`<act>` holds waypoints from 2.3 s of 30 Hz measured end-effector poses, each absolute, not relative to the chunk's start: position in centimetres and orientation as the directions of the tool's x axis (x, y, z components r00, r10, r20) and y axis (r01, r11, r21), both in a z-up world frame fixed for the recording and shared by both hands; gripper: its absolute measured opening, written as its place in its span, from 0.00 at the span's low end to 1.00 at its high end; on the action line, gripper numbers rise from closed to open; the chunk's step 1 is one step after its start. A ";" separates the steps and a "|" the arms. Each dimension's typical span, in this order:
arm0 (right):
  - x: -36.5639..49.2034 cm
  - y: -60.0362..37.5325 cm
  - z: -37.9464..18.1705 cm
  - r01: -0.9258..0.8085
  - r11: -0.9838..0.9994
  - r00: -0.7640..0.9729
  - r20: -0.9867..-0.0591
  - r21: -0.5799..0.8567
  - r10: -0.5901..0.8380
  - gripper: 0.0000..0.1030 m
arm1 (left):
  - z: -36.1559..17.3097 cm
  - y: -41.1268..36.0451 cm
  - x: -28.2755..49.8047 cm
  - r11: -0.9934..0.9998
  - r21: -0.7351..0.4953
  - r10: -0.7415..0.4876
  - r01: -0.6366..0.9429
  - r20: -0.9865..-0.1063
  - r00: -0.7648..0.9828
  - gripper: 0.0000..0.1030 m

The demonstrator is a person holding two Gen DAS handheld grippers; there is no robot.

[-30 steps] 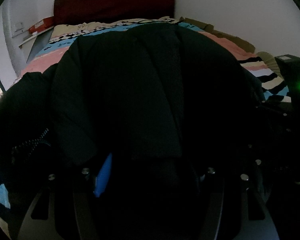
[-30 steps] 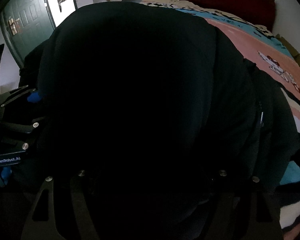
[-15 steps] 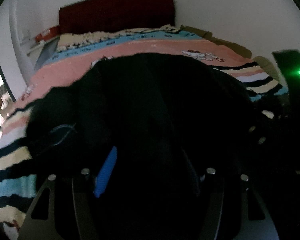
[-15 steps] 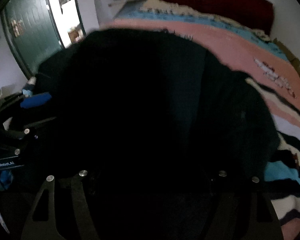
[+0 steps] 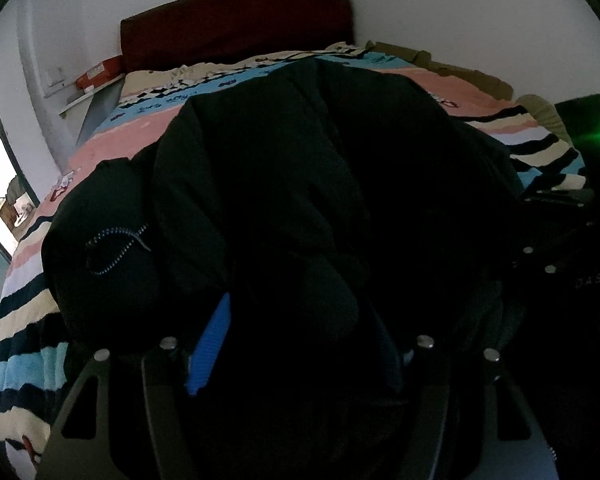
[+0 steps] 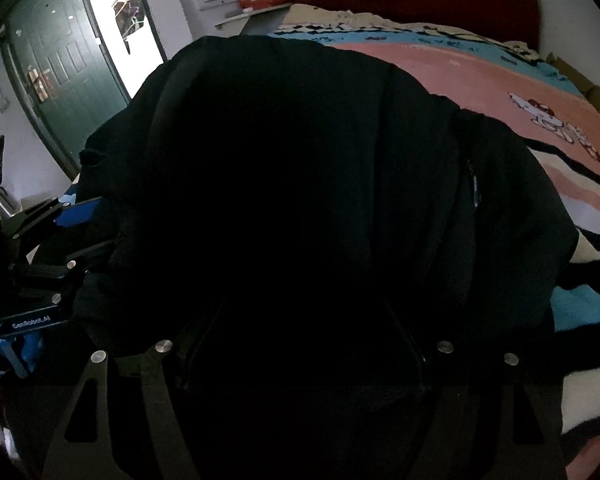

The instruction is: Fold large clothes

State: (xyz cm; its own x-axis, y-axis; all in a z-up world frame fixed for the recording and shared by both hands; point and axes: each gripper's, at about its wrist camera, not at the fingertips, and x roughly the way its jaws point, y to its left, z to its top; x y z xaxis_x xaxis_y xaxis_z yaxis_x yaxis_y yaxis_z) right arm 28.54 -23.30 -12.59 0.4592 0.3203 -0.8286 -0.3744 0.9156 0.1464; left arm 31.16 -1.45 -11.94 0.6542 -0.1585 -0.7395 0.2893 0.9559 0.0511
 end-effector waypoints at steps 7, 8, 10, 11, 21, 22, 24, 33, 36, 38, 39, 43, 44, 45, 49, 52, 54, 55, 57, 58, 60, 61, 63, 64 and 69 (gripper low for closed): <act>28.7 -22.7 -12.7 -0.371 0.922 0.461 -0.839 0.114 0.289 0.72 | -11.5 -1.4 30.8 0.956 0.059 -0.152 0.287 -0.735 0.661 0.63; 28.6 -22.6 -12.5 -0.369 0.924 0.464 -0.841 0.102 0.278 0.72 | -11.2 -1.5 30.5 0.956 0.066 -0.148 0.287 -0.732 0.665 0.63; 28.2 -22.2 -11.8 -0.367 0.928 0.484 -0.839 0.060 0.246 0.72 | -10.2 -1.4 29.6 0.956 0.075 -0.144 0.283 -0.723 0.676 0.63; 27.9 -22.2 -11.4 -0.365 0.930 0.496 -0.836 0.045 0.235 0.73 | -9.7 -1.3 29.1 0.956 0.081 -0.139 0.281 -0.718 0.682 0.63; 22.2 -24.4 -6.8 -0.312 0.948 0.571 -0.787 0.055 0.234 0.74 | -5.2 0.0 21.9 0.973 0.108 -0.074 0.206 -0.698 0.713 0.63; 21.7 -24.5 -6.5 -0.309 0.949 0.573 -0.785 0.056 0.233 0.75 | -4.9 0.3 21.1 0.976 0.099 -0.069 0.193 -0.701 0.709 0.63; 20.2 -25.4 -5.8 -0.295 0.954 0.580 -0.783 0.054 0.224 0.75 | -4.5 0.8 19.6 0.981 0.088 -0.061 0.172 -0.705 0.706 0.63; 13.4 -29.4 -3.7 -0.225 0.973 0.604 -0.775 0.055 0.184 0.79 | -3.1 2.1 14.4 0.985 0.085 -0.049 0.151 -0.700 0.713 0.63; 12.1 -30.7 -3.3 -0.197 0.979 0.610 -0.775 0.052 0.164 0.80 | -2.9 2.5 13.2 0.986 0.084 -0.043 0.142 -0.699 0.714 0.63; 11.0 -31.7 -3.1 -0.175 0.983 0.614 -0.775 0.052 0.150 0.80 | -2.8 2.7 12.3 0.987 0.087 -0.037 0.136 -0.698 0.715 0.63; 10.6 -32.1 -3.0 -0.166 0.985 0.615 -0.775 0.053 0.145 0.80 | -2.7 2.8 11.8 0.987 0.090 -0.033 0.133 -0.697 0.716 0.63; 9.2 -33.6 -3.3 -0.136 0.989 0.615 -0.778 0.056 0.129 0.81 | -2.9 3.3 10.6 0.988 0.095 -0.020 0.124 -0.708 0.706 0.63; 8.9 -34.0 -3.5 -0.127 0.990 0.613 -0.781 0.057 0.123 0.81 | -2.9 3.4 10.5 0.988 0.094 -0.019 0.122 -0.710 0.704 0.63; 8.6 -34.3 -3.6 -0.121 0.991 0.611 -0.783 0.056 0.119 0.84 | -3.0 3.5 10.3 0.989 0.093 -0.017 0.118 -0.712 0.701 0.63; 7.5 -35.5 -3.9 -0.090 0.994 0.611 -0.785 0.061 0.104 0.86 | -3.5 4.2 9.6 0.991 0.081 -0.015 0.108 -0.729 0.684 0.63; 7.0 -36.5 -4.2 -0.070 0.995 0.608 -0.788 0.070 0.098 0.88 | -3.8 4.5 9.3 0.991 0.084 -0.007 0.102 -0.739 0.674 0.63; 6.6 -37.2 -4.6 -0.052 0.996 0.605 -0.790 0.079 0.094 0.89 | -3.8 4.6 9.0 0.991 0.089 0.000 0.097 -0.740 0.673 0.63; 6.5 -37.4 -4.7 -0.047 0.995 0.604 -0.792 0.082 0.094 0.89 | -3.8 4.6 8.9 0.991 0.092 0.004 0.095 -0.741 0.672 0.63; 6.2 -38.0 -5.2 -0.035 0.995 0.597 -0.797 0.091 0.094 0.89 | -3.9 4.6 8.8 0.991 0.096 0.011 0.090 -0.742 0.671 0.63; 6.1 -38.2 -5.4 -0.031 0.995 0.593 -0.800 0.094 0.094 0.90 | -3.9 4.7 8.6 0.991 0.099 0.015 0.087 -0.743 0.669 0.63; 5.8 -38.6 -5.8 -0.024 0.995 0.586 -0.805 0.098 0.093 0.90 | -4.0 4.8 8.4 0.991 0.103 0.021 0.084 -0.746 0.666 0.63; 5.7 -38.9 -6.0 -0.020 0.995 0.582 -0.808 0.100 0.093 0.90 | -4.1 4.9 8.3 0.991 0.105 0.023 0.083 -0.747 0.665 0.63; 5.5 -39.2 -6.4 -0.008 0.995 0.574 -0.814 0.102 0.088 0.90 | -4.3 5.1 8.2 0.992 0.105 0.029 0.076 -0.751 0.660 0.63; 5.4 -39.4 -6.6 -0.002 0.994 0.571 -0.816 0.105 0.087 0.90 | -4.4 5.2 8.0 0.992 0.105 0.032 0.072 -0.753 0.658 0.63; 4.5 -40.4 -7.4 0.027 0.992 0.560 -0.824 0.121 0.085 0.90 | -5.0 6.7 7.5 0.996 0.083 0.042 0.035 -0.767 0.640 0.63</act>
